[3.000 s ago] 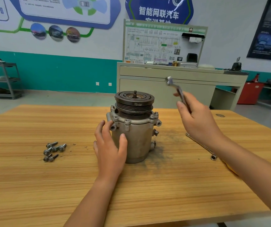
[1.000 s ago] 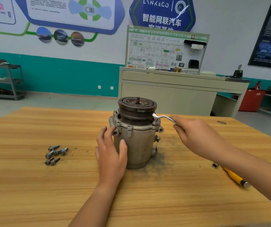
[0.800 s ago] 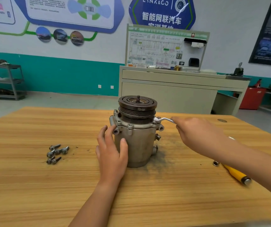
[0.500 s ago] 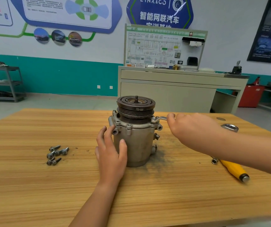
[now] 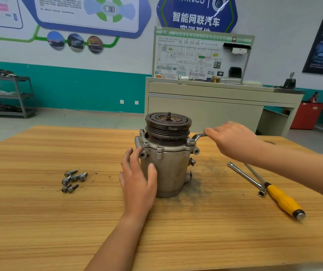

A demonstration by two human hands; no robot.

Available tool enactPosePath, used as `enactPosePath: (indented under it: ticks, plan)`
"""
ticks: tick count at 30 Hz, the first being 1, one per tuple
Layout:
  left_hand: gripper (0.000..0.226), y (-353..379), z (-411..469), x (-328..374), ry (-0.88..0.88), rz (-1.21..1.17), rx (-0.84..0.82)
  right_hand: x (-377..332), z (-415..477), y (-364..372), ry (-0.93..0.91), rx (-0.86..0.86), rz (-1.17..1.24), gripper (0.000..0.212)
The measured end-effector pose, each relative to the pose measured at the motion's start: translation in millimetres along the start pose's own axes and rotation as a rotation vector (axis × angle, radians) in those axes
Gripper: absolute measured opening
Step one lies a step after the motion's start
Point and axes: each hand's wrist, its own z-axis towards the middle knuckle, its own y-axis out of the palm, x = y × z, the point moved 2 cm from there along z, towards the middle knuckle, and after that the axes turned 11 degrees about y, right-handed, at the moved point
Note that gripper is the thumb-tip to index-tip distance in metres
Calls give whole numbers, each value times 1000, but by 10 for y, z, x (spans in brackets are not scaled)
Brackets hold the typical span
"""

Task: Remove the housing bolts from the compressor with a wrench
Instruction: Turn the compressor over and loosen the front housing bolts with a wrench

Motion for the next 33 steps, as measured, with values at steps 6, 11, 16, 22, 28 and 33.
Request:
enactPosePath:
  ticks: [6,11,16,22,28,33]
  plan:
    - [48,-1,8,0,3,2,1,-145,237,191,52,380,169,32]
    - [48,-9,13,23,1,-8,-2,-189,237,135,158,412,397,21]
    - [48,12,35,0,1,-33,13,-133,-247,-152,502,244,758,24]
    - [46,-9,33,21,0,-45,18,-371,-547,-332,420,-168,301,32]
    - [46,-31,27,24,-7,-42,7,-455,-362,-553,249,-246,-13,36]
    - [44,-40,14,13,-4,-42,0,-436,-291,-669,129,-304,-139,33]
